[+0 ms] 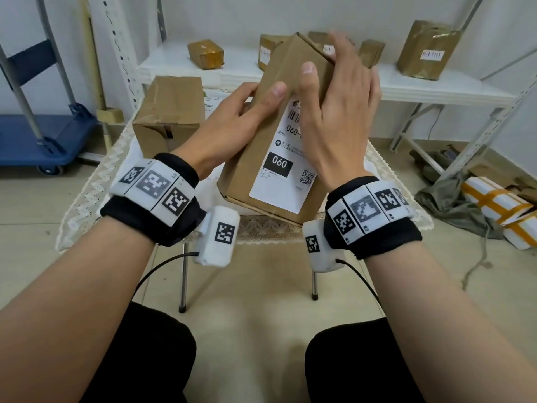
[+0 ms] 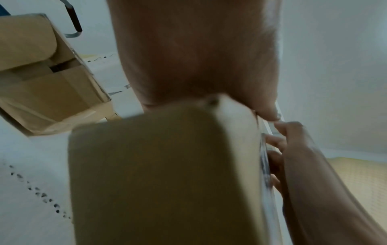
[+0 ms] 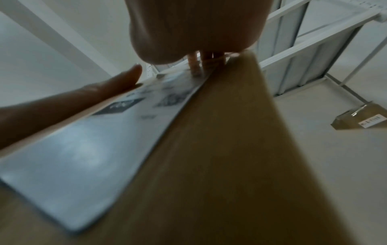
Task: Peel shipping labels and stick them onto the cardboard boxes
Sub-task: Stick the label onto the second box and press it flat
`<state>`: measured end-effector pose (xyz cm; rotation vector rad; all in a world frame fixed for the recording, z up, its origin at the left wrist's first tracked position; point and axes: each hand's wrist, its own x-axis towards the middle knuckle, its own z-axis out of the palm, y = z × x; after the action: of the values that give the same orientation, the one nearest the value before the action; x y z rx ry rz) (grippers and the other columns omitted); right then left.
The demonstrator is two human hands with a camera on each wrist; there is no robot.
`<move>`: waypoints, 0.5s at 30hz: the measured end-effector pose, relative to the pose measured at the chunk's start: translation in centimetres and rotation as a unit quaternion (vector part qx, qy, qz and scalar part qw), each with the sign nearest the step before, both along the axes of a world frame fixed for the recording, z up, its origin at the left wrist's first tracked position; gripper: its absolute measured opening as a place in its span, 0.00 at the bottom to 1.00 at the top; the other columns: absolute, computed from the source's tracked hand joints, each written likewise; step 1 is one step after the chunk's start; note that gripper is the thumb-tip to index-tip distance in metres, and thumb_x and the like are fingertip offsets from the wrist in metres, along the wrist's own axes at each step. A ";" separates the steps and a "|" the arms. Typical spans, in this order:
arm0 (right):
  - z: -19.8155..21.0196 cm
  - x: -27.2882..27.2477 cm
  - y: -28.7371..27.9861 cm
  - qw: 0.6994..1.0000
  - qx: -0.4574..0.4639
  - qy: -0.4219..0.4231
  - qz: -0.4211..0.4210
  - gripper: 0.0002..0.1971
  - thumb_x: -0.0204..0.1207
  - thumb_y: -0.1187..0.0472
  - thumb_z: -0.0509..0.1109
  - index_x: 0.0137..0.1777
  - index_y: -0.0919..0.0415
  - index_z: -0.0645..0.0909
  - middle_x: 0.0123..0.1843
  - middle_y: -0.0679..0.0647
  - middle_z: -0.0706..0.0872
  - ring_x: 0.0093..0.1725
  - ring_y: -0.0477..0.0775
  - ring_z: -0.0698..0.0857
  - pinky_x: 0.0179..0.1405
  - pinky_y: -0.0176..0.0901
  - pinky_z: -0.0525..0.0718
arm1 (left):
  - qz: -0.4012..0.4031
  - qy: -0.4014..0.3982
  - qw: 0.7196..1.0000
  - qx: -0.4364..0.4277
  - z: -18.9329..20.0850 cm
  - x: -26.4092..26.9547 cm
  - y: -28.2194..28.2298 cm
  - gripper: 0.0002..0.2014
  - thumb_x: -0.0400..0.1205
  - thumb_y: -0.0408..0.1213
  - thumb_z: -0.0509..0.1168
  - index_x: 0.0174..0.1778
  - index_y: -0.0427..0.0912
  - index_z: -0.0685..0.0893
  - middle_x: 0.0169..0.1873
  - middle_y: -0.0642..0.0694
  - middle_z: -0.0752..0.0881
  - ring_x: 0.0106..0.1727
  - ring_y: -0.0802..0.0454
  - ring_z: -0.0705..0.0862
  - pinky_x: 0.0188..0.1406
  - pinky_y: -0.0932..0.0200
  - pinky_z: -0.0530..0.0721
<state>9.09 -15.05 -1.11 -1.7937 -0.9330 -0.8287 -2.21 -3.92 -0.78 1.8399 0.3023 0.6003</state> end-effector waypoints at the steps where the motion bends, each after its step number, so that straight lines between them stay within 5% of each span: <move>1: -0.1 -0.1 0.1 1.000 0.005 0.000 -0.006 0.31 0.86 0.40 0.48 0.79 0.57 0.74 0.67 0.48 0.84 0.70 0.49 0.78 0.84 0.62 0.61 | -0.011 0.000 1.000 0.003 0.0 0.0 -0.2 0.26 0.85 0.65 0.59 0.73 0.53 0.77 0.57 0.58 0.90 0.58 0.62 0.90 0.64 0.53 0.86; 4: -0.1 0.2 0.1 0.998 0.051 0.005 -0.030 0.27 0.86 0.42 0.49 0.72 0.57 0.78 0.61 0.48 0.83 0.65 0.50 0.79 0.79 0.62 0.67 | -0.046 0.011 0.999 0.025 -0.1 0.0 -0.7 0.26 0.85 0.65 0.56 0.73 0.54 0.76 0.61 0.60 0.88 0.61 0.63 0.88 0.64 0.55 0.84; 10: 0.0 0.9 -0.2 0.989 0.130 0.010 -0.069 0.21 0.87 0.47 0.51 0.61 0.59 0.80 0.51 0.45 0.81 0.53 0.44 0.75 0.69 0.55 0.73 | -0.066 0.013 0.996 0.057 0.1 -0.1 -1.6 0.29 0.78 0.57 0.73 0.74 0.55 0.74 0.58 0.60 0.86 0.52 0.68 0.88 0.47 0.68 0.86; 15: 0.5 1.4 -0.7 0.984 0.153 0.009 -0.087 0.20 0.87 0.48 0.51 0.57 0.60 0.80 0.45 0.40 0.78 0.49 0.49 0.80 0.64 0.49 0.73 | -0.081 0.023 0.994 0.074 0.5 -0.2 -1.5 0.32 0.75 0.56 0.74 0.74 0.55 0.76 0.60 0.55 0.86 0.56 0.60 0.89 0.55 0.57 0.90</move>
<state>10.52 -15.76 -0.57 -1.6243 -0.6042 -1.0046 -2.38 -5.45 -0.32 2.0019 0.1407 0.4786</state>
